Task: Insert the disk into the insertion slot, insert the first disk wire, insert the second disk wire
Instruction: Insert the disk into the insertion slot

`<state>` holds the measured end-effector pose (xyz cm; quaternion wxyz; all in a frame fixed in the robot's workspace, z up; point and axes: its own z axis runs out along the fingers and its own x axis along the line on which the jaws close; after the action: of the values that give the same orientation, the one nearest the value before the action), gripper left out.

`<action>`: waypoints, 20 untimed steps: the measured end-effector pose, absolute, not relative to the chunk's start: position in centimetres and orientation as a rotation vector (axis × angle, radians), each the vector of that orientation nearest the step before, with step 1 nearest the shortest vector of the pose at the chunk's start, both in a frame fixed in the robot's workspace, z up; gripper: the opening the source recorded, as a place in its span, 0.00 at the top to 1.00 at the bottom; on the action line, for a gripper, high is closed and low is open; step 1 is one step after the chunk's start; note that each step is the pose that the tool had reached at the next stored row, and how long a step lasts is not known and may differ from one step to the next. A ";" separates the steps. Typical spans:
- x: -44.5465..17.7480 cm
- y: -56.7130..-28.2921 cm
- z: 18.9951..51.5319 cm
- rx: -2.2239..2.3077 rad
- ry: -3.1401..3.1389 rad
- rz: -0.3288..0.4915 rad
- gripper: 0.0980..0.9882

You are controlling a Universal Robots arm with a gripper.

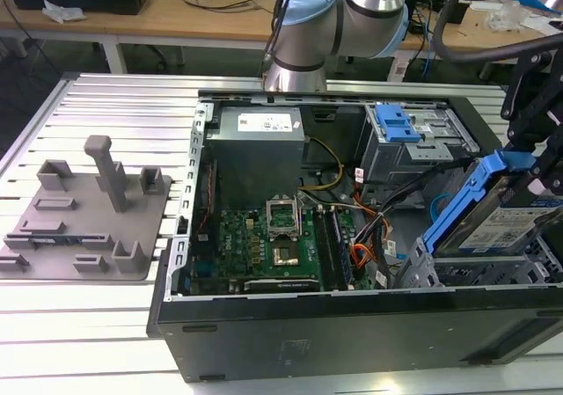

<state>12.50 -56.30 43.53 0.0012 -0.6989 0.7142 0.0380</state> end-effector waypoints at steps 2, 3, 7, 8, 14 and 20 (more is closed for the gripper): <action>12.5 -56.3 43.2 -2.191 2.245 0.119 0.70; 12.5 -56.3 43.0 -2.189 2.246 0.119 0.70; 12.5 -56.3 42.1 -2.181 2.254 0.118 0.70; 12.5 -56.3 42.0 -2.181 2.256 0.118 0.70; 12.5 -56.3 41.8 -2.175 2.265 0.114 0.48; 12.5 -56.3 41.8 -2.170 2.273 0.109 0.48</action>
<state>12.50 -56.30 41.81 -0.0014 -0.6900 0.7229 0.0347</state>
